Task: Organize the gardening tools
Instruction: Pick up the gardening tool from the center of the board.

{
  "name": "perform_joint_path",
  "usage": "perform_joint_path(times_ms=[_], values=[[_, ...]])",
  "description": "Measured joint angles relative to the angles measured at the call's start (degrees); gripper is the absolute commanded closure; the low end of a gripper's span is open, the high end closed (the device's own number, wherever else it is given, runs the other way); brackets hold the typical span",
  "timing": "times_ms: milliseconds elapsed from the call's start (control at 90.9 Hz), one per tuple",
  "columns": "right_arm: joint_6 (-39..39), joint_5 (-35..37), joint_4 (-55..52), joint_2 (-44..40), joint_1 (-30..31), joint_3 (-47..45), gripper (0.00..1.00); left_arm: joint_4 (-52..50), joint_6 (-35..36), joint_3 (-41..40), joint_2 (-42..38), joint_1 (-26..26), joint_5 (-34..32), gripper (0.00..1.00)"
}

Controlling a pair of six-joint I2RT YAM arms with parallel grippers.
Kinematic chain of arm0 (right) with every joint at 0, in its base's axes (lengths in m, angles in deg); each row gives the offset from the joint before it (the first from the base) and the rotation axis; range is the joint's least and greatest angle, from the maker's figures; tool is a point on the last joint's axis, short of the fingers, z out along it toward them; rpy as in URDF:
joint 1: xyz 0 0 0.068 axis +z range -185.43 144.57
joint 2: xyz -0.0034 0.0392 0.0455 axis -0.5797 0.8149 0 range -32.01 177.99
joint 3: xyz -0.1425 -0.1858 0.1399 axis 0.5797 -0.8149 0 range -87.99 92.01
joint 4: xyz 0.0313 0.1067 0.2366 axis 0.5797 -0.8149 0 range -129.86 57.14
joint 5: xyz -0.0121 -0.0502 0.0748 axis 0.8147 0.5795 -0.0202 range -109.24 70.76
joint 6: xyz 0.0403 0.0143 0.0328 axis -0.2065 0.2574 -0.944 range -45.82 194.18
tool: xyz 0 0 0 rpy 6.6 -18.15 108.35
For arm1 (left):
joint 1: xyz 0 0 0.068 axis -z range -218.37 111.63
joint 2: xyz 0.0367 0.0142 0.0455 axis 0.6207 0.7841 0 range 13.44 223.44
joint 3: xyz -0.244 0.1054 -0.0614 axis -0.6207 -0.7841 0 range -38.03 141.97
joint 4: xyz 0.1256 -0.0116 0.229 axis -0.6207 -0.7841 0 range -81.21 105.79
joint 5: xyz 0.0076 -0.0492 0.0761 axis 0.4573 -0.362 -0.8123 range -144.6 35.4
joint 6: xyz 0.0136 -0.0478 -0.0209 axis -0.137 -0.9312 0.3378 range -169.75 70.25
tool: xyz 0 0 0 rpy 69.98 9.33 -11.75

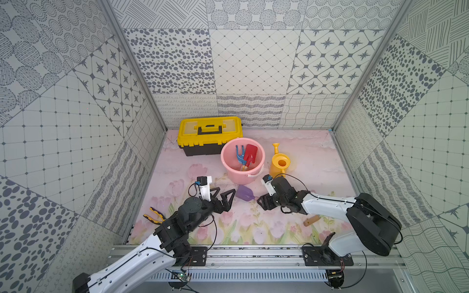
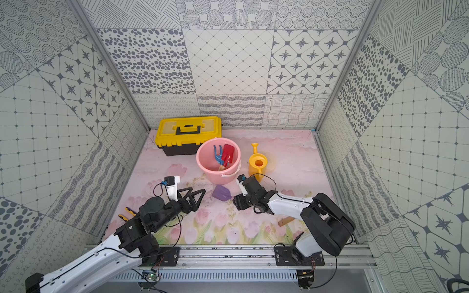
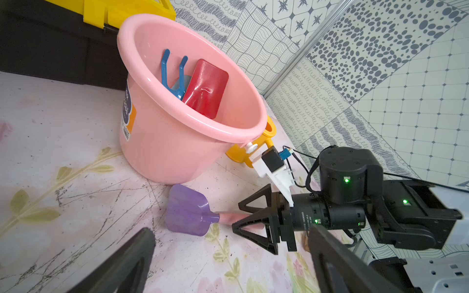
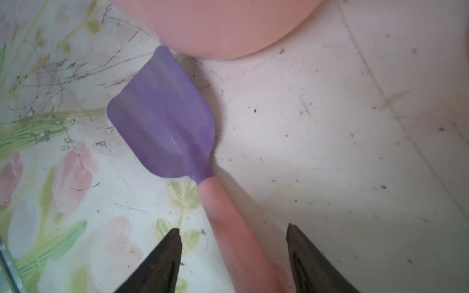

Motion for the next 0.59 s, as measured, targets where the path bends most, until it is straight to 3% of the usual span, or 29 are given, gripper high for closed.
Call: perform_joint_path(times_ms=[165, 308, 473, 594], values=[[1.4, 1.2, -1.3, 0.0, 4.3, -0.7, 0.59, -0.2, -0.2, 0.0, 0.0, 0.0, -0.7, 0.01], [1.6, 2.7, -2.3, 0.0, 7.1, -0.7, 0.68, -0.4, -0.4, 0.0, -0.3, 0.0, -1.1, 0.01], [2.1, 5.4, -2.6, -0.2, 10.8, -0.8, 0.88, -0.5, -0.7, 0.0, -0.2, 0.0, -1.8, 0.01], [2.8, 7.4, -3.6, -1.4, 14.6, -0.9, 0.95, -1.2, -1.2, 0.0, 0.1, 0.0, -2.6, 0.0]])
